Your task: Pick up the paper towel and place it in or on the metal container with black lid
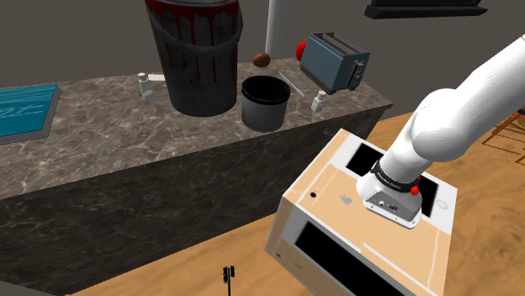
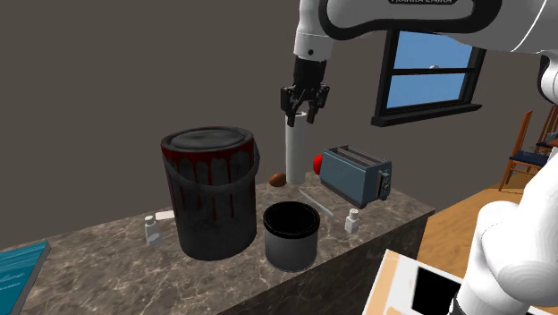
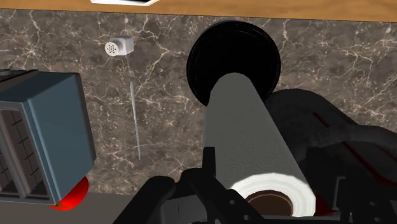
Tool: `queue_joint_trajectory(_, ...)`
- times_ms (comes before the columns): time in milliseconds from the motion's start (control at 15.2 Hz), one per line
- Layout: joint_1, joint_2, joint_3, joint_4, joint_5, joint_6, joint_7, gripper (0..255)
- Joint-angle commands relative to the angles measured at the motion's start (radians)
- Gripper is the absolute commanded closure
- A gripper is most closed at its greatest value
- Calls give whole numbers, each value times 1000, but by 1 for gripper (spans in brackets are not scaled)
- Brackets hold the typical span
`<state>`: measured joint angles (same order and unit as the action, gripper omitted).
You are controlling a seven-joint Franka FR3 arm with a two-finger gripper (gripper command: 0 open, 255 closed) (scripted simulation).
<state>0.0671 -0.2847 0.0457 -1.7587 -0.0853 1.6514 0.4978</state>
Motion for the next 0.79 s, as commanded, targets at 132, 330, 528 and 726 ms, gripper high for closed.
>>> queue_joint_trajectory(132, 0, -20, -2, -76, 0, 57, 3, 255)
queue_joint_trajectory(330, 0, -31, -2, -128, 0, 98, 6, 255)
queue_joint_trajectory(528, 0, -40, -3, -178, 0, 138, 9, 255)
queue_joint_trajectory(726, 0, -47, -3, -226, -1, 179, 12, 255)
